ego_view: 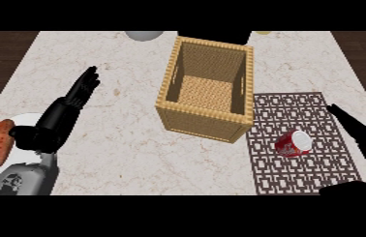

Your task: Pick the can from the placemat and place it in the basket

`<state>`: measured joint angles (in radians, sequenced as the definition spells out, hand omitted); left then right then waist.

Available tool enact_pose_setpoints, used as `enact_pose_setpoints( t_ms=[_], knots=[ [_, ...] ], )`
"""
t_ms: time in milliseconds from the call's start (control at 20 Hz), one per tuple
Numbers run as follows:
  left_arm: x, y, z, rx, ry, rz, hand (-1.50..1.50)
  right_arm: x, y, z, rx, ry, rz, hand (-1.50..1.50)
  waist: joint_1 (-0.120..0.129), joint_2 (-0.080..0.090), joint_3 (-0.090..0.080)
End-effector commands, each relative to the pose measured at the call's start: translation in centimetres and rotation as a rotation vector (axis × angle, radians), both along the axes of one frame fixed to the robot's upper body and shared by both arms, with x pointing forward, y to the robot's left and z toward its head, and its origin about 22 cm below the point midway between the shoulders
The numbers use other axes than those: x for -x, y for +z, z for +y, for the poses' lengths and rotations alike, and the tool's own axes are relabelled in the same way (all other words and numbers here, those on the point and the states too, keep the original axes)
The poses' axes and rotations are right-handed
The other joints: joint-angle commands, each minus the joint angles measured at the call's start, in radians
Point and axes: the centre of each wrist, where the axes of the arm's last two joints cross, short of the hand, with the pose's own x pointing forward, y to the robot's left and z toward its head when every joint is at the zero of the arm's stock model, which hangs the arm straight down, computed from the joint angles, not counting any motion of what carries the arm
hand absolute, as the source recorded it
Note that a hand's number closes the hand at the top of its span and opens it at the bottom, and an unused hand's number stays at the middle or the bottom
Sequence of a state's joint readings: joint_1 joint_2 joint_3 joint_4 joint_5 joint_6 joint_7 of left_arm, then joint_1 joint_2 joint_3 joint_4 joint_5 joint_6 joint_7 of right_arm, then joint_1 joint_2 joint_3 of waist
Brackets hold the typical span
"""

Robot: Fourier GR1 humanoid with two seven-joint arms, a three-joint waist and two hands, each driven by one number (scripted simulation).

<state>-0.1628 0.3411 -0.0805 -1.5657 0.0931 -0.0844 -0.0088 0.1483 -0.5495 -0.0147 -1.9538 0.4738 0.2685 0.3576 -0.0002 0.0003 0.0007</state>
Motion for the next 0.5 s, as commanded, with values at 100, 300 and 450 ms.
enact_pose_setpoints(
  t_ms=[100,300,450],
  knots=[
    [0.4,0.0,-0.2,-0.01,-0.002,-0.016,0.0,-0.5,-1.5,0.2,0.015,0.008,-0.02,-1.5,-0.002,-0.001,-0.001],
    [1.8,0.0,-0.4,-0.01,0.003,-0.005,0.0,-0.6,-1.3,1.1,-0.033,0.034,-0.04,-1.5,0.0,-0.001,-0.001],
    [-0.8,-0.8,-0.7,0.0,-0.005,-0.005,0.0,-1.7,-1.8,3.0,-0.062,0.055,-0.064,-1.5,-0.001,0.0,-0.001]
  ],
)
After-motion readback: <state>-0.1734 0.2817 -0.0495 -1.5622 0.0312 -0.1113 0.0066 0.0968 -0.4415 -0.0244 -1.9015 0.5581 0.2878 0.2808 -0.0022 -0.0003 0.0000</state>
